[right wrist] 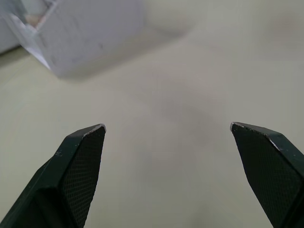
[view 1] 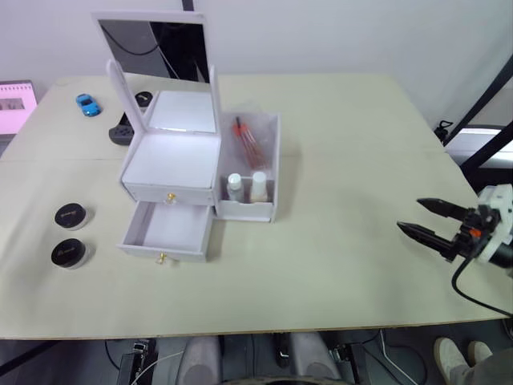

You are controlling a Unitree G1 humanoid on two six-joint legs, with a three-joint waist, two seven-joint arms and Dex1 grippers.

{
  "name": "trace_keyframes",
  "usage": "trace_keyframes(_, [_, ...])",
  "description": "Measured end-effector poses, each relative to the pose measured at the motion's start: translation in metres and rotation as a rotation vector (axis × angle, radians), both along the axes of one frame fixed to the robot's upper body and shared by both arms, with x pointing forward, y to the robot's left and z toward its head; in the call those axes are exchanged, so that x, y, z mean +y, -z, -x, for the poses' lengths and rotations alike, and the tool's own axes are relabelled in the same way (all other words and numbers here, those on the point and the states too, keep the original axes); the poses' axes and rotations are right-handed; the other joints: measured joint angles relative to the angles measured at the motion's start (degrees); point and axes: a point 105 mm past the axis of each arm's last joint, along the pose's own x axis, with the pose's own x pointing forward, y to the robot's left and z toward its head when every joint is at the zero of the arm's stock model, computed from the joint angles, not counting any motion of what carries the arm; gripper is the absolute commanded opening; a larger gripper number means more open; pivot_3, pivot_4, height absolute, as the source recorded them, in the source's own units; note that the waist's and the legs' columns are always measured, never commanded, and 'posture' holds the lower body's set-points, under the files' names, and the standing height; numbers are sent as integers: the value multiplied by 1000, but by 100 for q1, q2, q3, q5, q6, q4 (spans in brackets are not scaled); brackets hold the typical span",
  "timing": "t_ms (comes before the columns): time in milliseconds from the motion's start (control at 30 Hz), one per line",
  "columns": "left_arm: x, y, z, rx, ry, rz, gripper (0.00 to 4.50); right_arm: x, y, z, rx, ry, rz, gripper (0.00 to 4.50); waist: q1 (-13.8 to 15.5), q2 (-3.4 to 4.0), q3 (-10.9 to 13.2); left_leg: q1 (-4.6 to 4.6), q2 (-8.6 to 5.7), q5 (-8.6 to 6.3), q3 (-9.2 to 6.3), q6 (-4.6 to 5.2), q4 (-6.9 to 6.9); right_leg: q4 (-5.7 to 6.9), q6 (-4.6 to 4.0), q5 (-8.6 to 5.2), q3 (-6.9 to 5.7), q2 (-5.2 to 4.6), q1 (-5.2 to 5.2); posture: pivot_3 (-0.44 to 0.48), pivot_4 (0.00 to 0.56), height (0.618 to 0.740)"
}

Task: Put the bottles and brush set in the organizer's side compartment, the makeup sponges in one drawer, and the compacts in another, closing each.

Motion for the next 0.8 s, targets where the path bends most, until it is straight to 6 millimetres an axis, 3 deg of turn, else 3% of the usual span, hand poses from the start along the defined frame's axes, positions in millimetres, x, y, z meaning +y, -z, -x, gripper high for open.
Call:
trace_keyframes(167, [-7,-3,-7,-11,58,4,4460,11,-14,-9,-59,-36,8,4500,-29,1,1,53,2,-2,2,-4,-3,1,-3,2,-2,-5,26,0,150,725])
trace_keyframes(467, [-36,-10,2,-34,278,95,4460,72,-50,-38,-111,-179,11,4500,-32,6,3,52,-1,-2,0,-2,-25,5,-19,11,-20,-23,30,0,150,725])
trace_keyframes(500, [-41,-7,4,-17,305,92,4460,80,-52,-39,-105,-201,5,4500,-87,28,10,-1,-29,0,-80,0,-29,-3,0,-2,-86,-56,70,0,150,725])
trace_keyframes(533, [-48,-2,7,-2,332,96,4460,88,-56,-40,-110,-226,6,4500,-166,49,12,-21,-85,2,-179,2,-21,16,16,-35,-194,-121,98,0,150,725])
trace_keyframes(600, [-62,12,16,5,360,121,4460,109,-66,-44,-120,-282,-16,4500,-268,88,13,-38,-135,9,-298,-7,4,34,45,-53,-292,-171,106,0,150,725])
trace_keyframes(800, [-81,32,38,-14,282,158,4460,144,-86,-47,-106,-397,10,4500,-17,76,13,-35,-103,19,-275,-29,-3,31,0,-75,-292,-145,90,0,150,725])
